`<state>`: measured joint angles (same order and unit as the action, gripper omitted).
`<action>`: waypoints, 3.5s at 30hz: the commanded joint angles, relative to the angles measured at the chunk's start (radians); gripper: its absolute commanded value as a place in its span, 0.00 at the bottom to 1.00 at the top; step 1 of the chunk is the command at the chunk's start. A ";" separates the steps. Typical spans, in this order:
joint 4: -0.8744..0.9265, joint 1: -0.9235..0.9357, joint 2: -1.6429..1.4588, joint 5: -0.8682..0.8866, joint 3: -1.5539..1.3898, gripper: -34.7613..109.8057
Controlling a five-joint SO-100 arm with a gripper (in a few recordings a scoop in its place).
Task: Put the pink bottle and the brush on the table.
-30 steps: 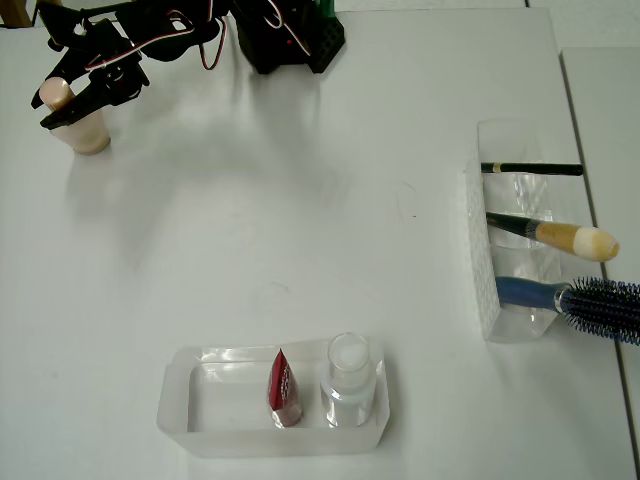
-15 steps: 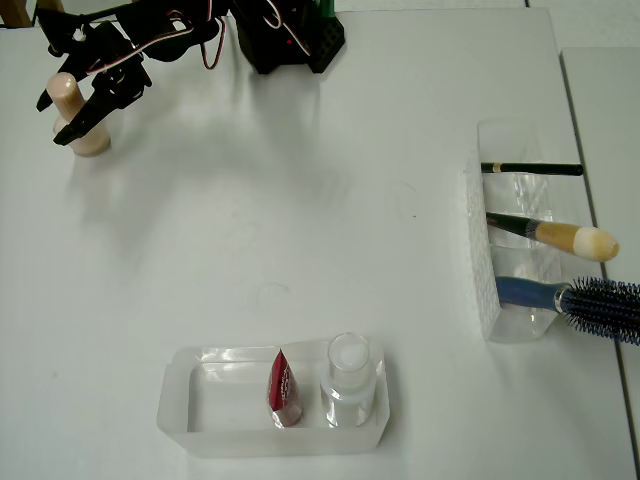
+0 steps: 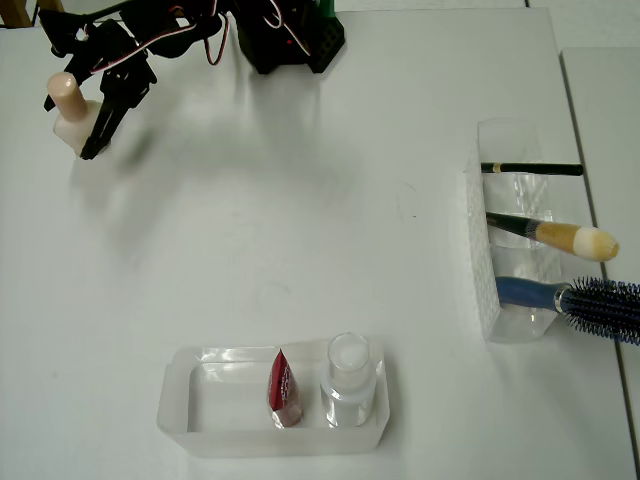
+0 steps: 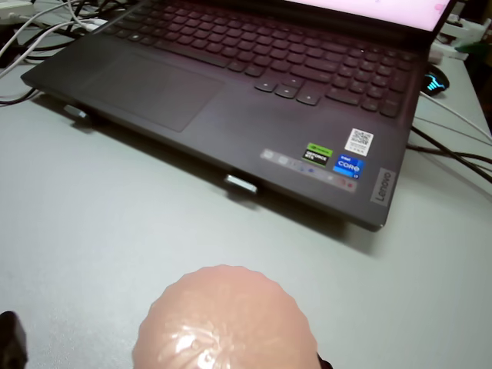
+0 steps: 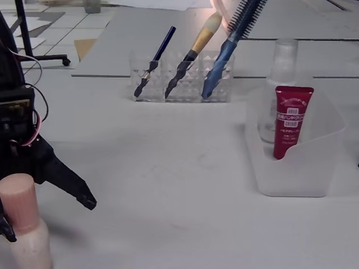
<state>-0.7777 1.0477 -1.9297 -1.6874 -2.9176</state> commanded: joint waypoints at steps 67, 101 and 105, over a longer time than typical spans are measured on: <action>1.365 -0.755 -0.531 -0.028 0.716 0.59; 0.962 -1.542 -0.025 0.071 0.865 0.54; 0.902 -1.591 0.021 0.067 0.865 0.54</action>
<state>0.1626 -0.5200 -1.9098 -1.6045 -2.0847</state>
